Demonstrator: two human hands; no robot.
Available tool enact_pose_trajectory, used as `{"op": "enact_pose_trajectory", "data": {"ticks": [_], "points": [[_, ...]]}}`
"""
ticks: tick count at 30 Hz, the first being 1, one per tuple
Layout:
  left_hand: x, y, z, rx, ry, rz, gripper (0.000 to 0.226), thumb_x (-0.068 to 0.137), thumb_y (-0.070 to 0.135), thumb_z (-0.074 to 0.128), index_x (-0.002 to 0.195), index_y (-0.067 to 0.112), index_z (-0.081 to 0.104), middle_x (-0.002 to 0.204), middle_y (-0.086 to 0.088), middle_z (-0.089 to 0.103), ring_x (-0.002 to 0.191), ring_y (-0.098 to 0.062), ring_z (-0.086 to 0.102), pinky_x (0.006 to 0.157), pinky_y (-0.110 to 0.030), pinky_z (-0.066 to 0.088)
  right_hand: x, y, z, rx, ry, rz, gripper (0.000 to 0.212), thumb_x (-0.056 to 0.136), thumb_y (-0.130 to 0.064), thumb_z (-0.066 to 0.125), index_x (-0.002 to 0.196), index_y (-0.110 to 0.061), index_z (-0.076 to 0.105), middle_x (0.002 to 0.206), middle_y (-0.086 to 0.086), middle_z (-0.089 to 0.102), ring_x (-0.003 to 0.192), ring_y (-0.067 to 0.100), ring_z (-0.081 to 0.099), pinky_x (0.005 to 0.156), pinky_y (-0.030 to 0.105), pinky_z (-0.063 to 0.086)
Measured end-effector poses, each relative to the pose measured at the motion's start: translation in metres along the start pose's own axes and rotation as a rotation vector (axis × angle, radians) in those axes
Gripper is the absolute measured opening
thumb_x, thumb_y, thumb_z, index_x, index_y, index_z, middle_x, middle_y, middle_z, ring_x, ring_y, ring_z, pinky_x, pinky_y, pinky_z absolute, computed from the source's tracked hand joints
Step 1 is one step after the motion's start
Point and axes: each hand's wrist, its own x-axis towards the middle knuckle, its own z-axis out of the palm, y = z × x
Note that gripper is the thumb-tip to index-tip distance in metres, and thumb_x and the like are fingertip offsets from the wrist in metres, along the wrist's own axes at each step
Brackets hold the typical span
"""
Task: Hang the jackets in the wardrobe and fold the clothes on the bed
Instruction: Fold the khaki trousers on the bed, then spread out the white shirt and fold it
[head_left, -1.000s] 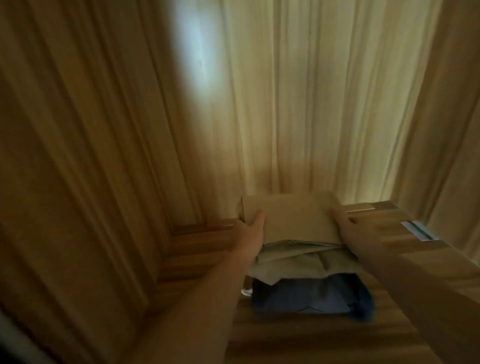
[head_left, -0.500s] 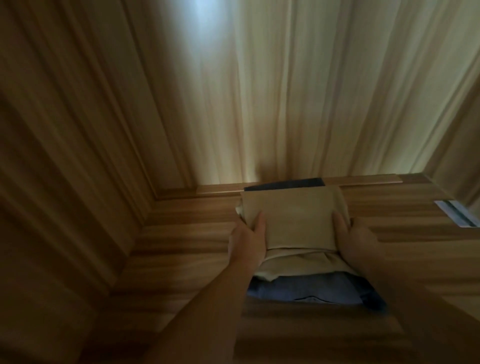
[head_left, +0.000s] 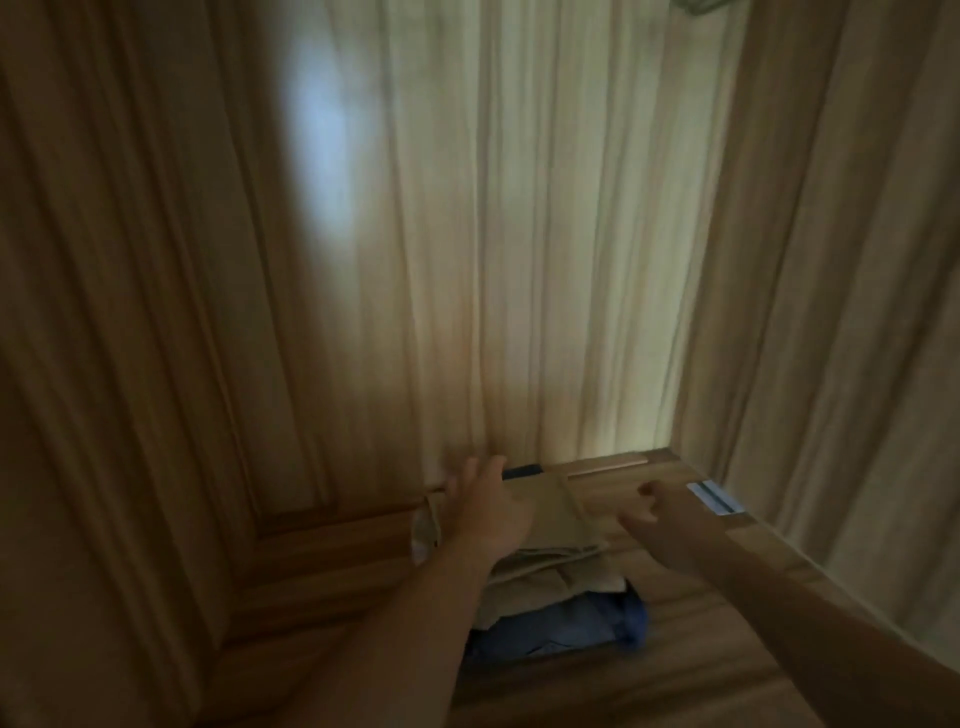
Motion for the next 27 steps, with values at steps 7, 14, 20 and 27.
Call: {"op": "enact_pose_trajectory", "data": {"ticks": [7,14,20,27], "points": [[-0.106,0.031,0.009,-0.017,-0.218,0.485,0.016,0.081,0.027,0.056,0.091,0.02,0.066,0.102,-0.004,0.065,0.102,-0.026,0.056,0.089,-0.041,0.05,-0.158,0.021,-0.03,-0.159,0.237,0.157,0.061,0.086,-0.046,0.061,0.14,-0.022,0.043,0.136,0.006,0.05,0.119,0.025,0.055,0.096,0.033,0.044],[-0.212,0.045,0.022,0.045,-0.289,0.811,0.02,0.083,0.031,0.059,0.1,0.024,0.066,0.106,0.005,0.067,0.103,-0.019,0.061,0.079,-0.025,0.044,-0.35,0.039,-0.036,-0.226,0.3,0.412,0.057,0.089,-0.047,0.054,0.141,-0.029,0.038,0.132,0.001,0.048,0.112,0.023,0.057,0.09,0.036,0.049],[-0.321,0.069,0.033,0.067,-0.396,1.136,0.031,0.082,0.028,0.06,0.112,0.022,0.063,0.112,-0.004,0.059,0.104,-0.025,0.057,0.088,-0.033,0.046,-0.509,0.049,-0.039,-0.204,0.422,0.655,0.059,0.09,-0.052,0.054,0.141,-0.026,0.038,0.136,0.001,0.046,0.111,0.022,0.057,0.089,0.035,0.046],[-0.488,0.044,0.024,0.114,-0.495,1.379,0.044,0.081,0.042,0.053,0.123,0.034,0.056,0.125,0.004,0.054,0.113,-0.019,0.053,0.092,-0.037,0.047,-0.72,0.022,0.007,-0.222,0.536,0.904,0.047,0.091,-0.046,0.053,0.133,-0.026,0.048,0.128,0.0,0.056,0.115,0.02,0.054,0.095,0.034,0.045]]}}
